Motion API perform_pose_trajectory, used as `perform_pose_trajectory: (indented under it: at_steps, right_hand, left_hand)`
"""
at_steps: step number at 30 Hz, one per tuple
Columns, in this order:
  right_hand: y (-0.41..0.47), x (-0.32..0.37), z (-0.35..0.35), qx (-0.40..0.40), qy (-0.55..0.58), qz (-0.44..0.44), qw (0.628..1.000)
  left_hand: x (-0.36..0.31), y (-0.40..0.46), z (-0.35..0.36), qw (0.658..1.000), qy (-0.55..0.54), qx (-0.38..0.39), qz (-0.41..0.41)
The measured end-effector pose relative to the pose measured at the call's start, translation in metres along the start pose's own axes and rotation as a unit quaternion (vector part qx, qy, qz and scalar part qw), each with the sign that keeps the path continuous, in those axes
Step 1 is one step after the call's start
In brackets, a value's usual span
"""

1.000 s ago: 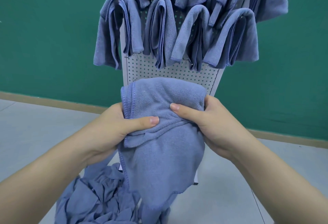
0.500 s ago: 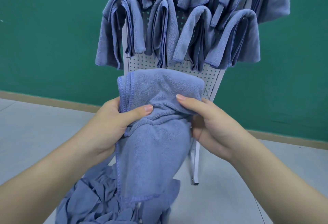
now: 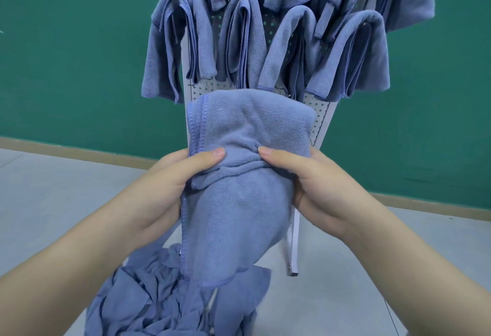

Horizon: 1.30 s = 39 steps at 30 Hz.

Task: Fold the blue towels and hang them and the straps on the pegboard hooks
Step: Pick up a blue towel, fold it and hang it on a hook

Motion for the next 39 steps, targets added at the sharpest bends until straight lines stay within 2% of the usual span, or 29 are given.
perform_pose_trajectory:
  at_steps: [7,12,19,26,31,34,36,39]
  right_hand:
    - [-0.003,0.002,-0.006,0.001,0.001,-0.005,1.000]
    - [-0.006,0.004,-0.009,0.005,-0.015,-0.010,1.000]
    - [-0.006,-0.004,-0.002,-0.021,-0.042,-0.007,0.999]
    - [0.002,-0.009,0.001,-0.062,-0.010,0.018,0.998]
    - [0.003,-0.009,0.001,-0.071,0.000,0.003,0.997]
    - [0.002,-0.008,0.001,-0.061,0.009,-0.008,0.998]
    - [0.002,-0.008,0.001,-0.053,0.013,-0.017,0.998]
    - [0.002,-0.008,0.001,-0.052,0.004,-0.026,0.998]
  left_hand:
    - [0.004,0.001,0.000,1.000,0.006,0.001,-0.016]
    - [0.004,0.003,0.002,0.999,0.025,-0.029,0.024]
    - [0.008,0.004,0.004,0.995,0.064,-0.028,0.068]
    - [0.007,0.002,0.003,0.986,0.121,-0.052,0.101]
    - [0.007,0.001,0.004,0.984,0.125,-0.057,0.111]
    - [0.008,0.002,0.003,0.987,0.113,-0.055,0.099]
    - [0.009,0.003,0.002,0.994,0.064,-0.043,0.071]
    - [0.014,0.002,0.007,1.000,-0.019,0.013,0.013]
Point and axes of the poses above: each hand's wrist, its own y-axis towards the middle knuckle, its own z-axis out of the palm, x = y × z, the point moved 2 cm from there along y, towards the middle knuckle, and after that the axes turned 2 degrees about x, right-handed, at the moved point
